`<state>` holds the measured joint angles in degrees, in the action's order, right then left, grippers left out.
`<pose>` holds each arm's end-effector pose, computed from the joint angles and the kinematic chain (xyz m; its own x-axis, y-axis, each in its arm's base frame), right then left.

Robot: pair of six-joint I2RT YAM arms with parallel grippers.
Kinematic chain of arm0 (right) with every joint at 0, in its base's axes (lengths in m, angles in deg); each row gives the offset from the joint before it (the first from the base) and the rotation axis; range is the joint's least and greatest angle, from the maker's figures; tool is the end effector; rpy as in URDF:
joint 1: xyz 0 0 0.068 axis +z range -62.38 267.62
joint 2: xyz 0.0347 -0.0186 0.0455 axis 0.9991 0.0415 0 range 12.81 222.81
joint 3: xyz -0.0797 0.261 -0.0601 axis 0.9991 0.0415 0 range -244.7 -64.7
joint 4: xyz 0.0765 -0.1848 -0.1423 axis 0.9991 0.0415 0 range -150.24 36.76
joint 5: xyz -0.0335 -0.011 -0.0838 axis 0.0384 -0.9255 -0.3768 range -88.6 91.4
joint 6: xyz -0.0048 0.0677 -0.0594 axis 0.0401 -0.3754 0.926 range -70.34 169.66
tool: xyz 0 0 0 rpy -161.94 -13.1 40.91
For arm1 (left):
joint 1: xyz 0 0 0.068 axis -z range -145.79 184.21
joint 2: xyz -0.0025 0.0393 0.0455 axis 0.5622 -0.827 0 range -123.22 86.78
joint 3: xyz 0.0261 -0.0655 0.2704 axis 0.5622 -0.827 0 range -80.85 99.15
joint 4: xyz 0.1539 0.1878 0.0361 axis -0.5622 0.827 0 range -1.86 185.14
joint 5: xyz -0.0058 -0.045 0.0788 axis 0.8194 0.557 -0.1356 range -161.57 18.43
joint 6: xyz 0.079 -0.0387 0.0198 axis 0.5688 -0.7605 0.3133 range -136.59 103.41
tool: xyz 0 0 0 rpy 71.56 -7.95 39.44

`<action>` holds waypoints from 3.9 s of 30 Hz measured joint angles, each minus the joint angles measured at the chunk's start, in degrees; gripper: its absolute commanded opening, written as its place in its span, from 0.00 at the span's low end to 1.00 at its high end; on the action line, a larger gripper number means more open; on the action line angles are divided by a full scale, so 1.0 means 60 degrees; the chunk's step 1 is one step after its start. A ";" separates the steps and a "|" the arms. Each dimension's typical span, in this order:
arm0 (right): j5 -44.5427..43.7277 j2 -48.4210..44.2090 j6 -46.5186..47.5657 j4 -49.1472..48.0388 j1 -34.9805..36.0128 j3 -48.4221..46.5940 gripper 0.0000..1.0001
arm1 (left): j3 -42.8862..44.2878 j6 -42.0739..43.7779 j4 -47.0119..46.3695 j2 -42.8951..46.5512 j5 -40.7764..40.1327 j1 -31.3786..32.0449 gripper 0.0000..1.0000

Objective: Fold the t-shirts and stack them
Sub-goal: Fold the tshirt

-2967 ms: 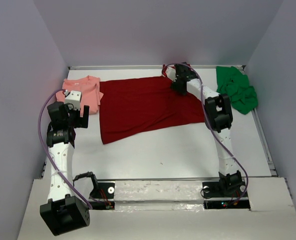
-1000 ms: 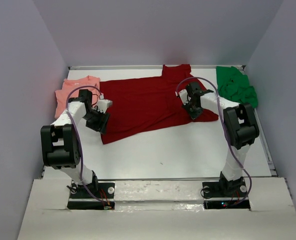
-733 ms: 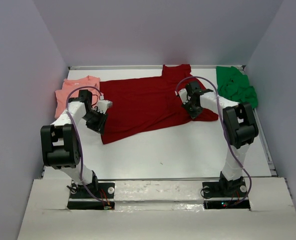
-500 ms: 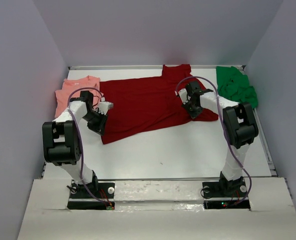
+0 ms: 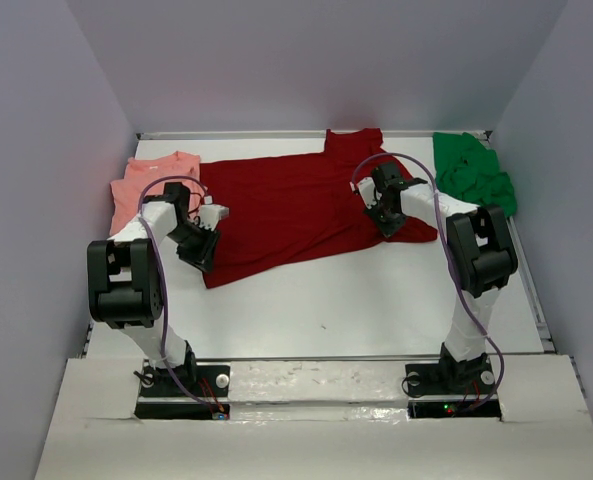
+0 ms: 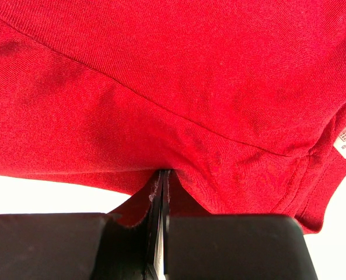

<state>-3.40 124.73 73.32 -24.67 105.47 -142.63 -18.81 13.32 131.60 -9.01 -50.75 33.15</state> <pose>0.3804 0.1153 0.1425 -0.7055 -0.6474 -0.2883 -0.6123 0.7617 -0.2120 0.3037 -0.0231 0.1606 -0.8146 0.4511 -0.3646 0.5393 0.8204 -0.1901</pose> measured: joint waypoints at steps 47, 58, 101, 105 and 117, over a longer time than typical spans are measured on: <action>-0.0055 0.0506 0.0087 0.0051 0.0000 -0.0645 0.00 | 0.0474 -0.0474 0.0080 0.0962 -0.0379 0.0561 0.00; -0.0051 0.0634 0.0091 0.0106 0.0000 -0.0816 0.00 | 0.0729 -0.0586 0.0240 0.1184 -0.0546 0.0601 0.00; 0.2619 -0.4437 0.0477 0.3847 -0.0007 0.0237 0.00 | 0.1020 -0.2007 -0.0882 0.0208 -0.1934 0.0834 0.00; 0.2616 -0.4586 0.0433 0.3807 -0.0007 0.0459 0.00 | 0.1202 -0.2044 -0.0914 0.0164 -0.1989 0.0856 0.00; 0.2444 -0.4615 0.0324 0.3716 -0.0007 0.0827 0.00 | 0.1552 -0.2175 -0.0994 -0.0339 -0.2299 0.0867 0.00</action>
<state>11.27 97.04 75.26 -2.38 105.42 -137.67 -9.50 0.28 125.63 -11.04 -64.54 38.35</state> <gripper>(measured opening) 0.010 0.014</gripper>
